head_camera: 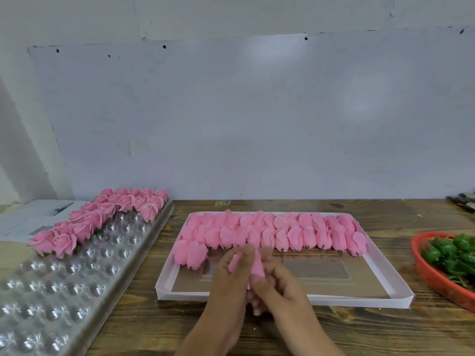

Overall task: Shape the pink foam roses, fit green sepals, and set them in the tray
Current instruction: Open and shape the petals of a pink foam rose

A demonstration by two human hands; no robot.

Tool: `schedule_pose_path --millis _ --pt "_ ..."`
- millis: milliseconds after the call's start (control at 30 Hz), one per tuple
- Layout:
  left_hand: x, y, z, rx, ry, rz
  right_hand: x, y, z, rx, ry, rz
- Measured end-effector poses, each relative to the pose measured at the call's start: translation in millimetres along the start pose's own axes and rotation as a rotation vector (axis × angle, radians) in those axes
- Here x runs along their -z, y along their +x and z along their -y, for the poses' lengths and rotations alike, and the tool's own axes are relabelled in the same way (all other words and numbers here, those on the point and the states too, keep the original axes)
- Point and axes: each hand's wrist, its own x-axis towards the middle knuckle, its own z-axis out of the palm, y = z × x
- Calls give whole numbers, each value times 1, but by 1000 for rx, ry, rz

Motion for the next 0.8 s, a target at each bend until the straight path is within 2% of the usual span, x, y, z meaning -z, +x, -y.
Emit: schedule_pose_path --millis 100,200,400,567,667,800 --pt "3 -1 -2 -49 24 1 -3 2 4 -149 250 79" --pt "5 0 1 -54 -14 -10 -4 1 11 -189 357 135" --pt "7 3 5 -62 -39 -42 -6 1 7 -161 303 89" --pt "9 6 5 -299 342 -126 -2 2 7 -182 321 94" --pt "13 8 8 -422 479 -130 2 2 7 -197 293 97" --pt "15 8 12 -383 504 -156 2 3 6 -101 79 78"
